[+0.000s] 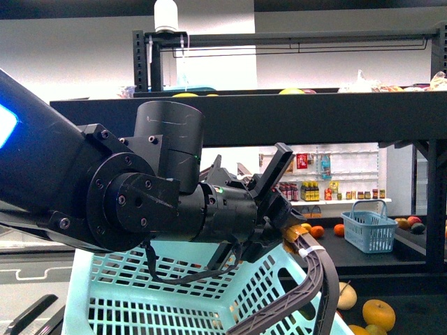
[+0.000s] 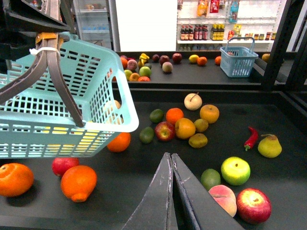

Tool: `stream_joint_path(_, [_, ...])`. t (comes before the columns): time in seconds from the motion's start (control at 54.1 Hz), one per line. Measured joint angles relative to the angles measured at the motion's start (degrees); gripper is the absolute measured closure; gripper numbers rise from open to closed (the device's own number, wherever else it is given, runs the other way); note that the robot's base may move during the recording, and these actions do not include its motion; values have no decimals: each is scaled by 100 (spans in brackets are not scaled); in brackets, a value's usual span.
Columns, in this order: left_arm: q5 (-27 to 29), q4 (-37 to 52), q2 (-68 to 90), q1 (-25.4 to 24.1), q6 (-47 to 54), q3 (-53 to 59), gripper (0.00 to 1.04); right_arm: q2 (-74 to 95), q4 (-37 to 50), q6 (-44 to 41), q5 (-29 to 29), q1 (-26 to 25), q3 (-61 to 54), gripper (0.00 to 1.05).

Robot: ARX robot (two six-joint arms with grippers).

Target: Pick lemon from shelf

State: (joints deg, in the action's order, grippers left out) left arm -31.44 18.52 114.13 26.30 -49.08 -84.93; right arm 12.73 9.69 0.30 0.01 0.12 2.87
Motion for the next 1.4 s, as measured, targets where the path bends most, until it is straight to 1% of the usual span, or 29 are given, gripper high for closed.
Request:
stream_joint_path(0.166, [0,0,0,0,2,2,93,-249,-164,0,0,0,-83,102])
stream_joint_path(0.24, [-4,2,0,0,0,2,93,-881,-866,0,-2,0,-199,102])
stream_joint_path(0.277, [0,0,0,0,-2,2,93,-1049,-962,2,2,0,-199,102])
stream_joint_path(0.536, [4,0,0,7,-4,2,93,-1248,-970,-13,-2,-2,-199,102])
stream_joint_path(0.591, [0,0,0,7,17,0,93,-1248,-970,-13,-4,-2,-201,93])
stream_joint_path(0.739, [0,0,0,7,2,0,93,-1248,-970,-11,-2,-2,-199,67])
stream_joint_path(0.813, [0,0,0,7,2,2,93,-1248,-970,-13,-4,-2,-201,48])
stream_joint_path(0.831, [129,138,0,7,-57,39,93,-1248,-970,-11,-2,-2,-201,42])
stream_joint_path(0.887, [664,1084,44,9,-431,229,93,-1248,-970,-11,-2,-2,-199,29])
stream_joint_path(0.905, [758,1161,50,7,-492,234,93,-1248,-970,-13,-4,-2,-201,27])
stream_joint_path(0.979, [1220,1412,63,-72,-632,229,93,-1248,-970,-13,-2,-2,-199,13])
stream_joint_path(1.035, [1453,1502,63,-184,-723,199,93,-1248,-970,-11,0,-2,-201,6])
stream_joint_path(1.109, [1840,1705,63,-442,-1062,188,93,-1248,-970,-13,-4,-2,-199,8])
stream_joint_path(1.145, [2153,1840,63,-684,-1388,188,93,-1248,-970,-13,-2,-2,-199,8])
stream_joint_path(1.219, [2470,2031,66,-1021,-1700,188,93,-1248,-970,-13,-2,-2,-199,8])
stream_joint_path(1.349, [2918,2347,66,-1624,-2013,188,93,-1248,-970,-13,-2,-2,-199,8])
stream_joint_path(1.404, [3021,2470,66,-1921,-2170,188,93,-1248,-970,-11,-2,-2,-201,8])
